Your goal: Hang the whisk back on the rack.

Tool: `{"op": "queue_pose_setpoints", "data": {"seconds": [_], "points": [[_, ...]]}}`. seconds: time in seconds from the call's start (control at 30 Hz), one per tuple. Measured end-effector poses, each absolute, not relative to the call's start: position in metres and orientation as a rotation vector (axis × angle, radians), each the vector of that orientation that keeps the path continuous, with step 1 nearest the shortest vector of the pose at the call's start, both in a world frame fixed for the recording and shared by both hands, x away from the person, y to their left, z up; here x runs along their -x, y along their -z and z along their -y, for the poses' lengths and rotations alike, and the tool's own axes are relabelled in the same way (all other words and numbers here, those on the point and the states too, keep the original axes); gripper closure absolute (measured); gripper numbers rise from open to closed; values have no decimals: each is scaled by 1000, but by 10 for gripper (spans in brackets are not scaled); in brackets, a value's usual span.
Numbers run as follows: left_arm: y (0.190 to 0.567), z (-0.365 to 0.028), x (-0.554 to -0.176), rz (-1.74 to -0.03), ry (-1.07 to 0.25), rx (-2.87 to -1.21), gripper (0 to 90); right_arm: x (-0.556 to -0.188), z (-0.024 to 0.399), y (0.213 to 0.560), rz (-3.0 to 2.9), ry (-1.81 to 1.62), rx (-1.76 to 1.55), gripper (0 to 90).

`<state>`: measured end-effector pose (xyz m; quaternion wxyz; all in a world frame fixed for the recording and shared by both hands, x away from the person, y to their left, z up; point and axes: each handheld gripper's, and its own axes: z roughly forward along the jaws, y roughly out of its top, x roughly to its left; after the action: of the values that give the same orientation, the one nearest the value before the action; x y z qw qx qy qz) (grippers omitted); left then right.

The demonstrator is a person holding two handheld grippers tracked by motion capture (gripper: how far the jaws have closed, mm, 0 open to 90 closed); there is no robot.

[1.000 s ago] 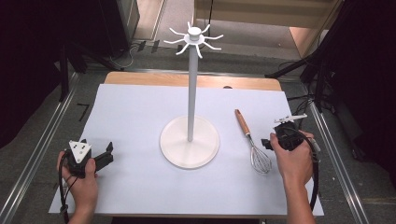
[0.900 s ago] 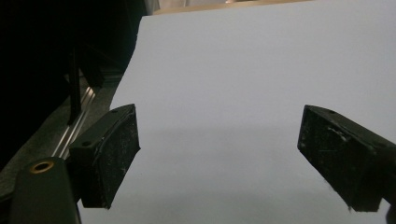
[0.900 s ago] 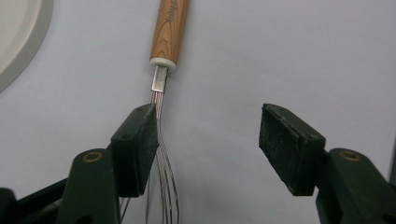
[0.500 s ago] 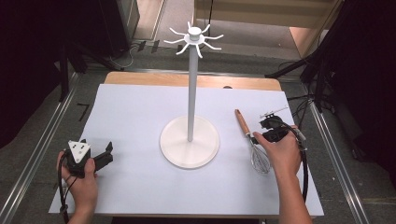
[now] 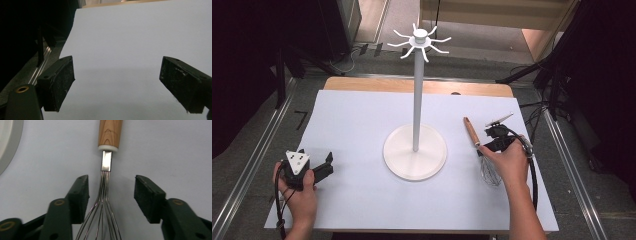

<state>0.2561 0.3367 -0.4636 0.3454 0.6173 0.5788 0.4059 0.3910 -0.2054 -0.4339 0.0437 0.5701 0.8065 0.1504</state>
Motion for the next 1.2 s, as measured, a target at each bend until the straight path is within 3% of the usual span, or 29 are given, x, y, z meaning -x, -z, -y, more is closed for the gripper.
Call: {"op": "queue_pose_setpoints", "data": {"seconds": [0.67,1.2], "points": [[464,-337,-257,-1505,-1053,-1606,132,-395,195,445,-2533,-363,-1792,792],[464,-336,-257,-1505,-1055,-1612,132,-371,200,424,-2409,-664,-1698,838]]}}
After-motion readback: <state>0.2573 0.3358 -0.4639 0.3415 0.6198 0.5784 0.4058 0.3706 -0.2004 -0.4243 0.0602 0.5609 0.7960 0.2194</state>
